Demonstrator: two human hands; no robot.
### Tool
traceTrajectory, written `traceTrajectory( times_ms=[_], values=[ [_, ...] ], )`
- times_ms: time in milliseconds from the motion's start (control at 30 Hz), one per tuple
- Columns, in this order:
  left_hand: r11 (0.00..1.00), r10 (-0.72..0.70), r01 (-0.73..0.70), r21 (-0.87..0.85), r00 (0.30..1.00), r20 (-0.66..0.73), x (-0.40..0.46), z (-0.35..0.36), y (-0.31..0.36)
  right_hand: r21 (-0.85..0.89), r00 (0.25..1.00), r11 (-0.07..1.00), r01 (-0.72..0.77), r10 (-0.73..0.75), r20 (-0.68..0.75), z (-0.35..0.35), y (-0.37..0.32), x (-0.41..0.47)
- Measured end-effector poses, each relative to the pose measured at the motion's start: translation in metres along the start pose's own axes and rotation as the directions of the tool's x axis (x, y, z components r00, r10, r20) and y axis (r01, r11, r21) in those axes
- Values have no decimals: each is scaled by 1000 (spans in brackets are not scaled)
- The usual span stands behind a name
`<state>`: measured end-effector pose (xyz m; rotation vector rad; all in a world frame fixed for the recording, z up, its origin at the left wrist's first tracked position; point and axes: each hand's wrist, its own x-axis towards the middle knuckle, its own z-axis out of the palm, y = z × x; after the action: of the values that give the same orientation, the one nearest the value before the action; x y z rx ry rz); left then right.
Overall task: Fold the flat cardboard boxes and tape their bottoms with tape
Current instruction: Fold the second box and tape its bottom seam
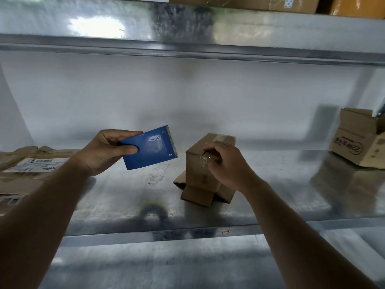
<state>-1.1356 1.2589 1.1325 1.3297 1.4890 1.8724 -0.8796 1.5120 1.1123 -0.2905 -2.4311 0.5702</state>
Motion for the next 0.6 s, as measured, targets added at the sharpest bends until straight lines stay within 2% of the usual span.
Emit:
traceTrajectory(
  times_ms=[133, 300, 367, 600],
  values=[
    [999, -7, 6, 35, 1000, 13, 2, 11, 4, 139, 993, 986, 95, -83, -89, -2, -9, 3],
    [994, 3, -5, 109, 1000, 12, 0, 28, 14, 193, 988, 981, 28, -56, 141, -6, -34, 16],
    [991, 8, -11, 130, 1000, 22, -2, 34, 19, 228, 980, 974, 20, -64, 189, -7, -38, 18],
    [984, 25, -25, 176, 1000, 0, -6, 40, 31, 324, 992, 944, 68, -99, 81, -9, -36, 22]
  ],
)
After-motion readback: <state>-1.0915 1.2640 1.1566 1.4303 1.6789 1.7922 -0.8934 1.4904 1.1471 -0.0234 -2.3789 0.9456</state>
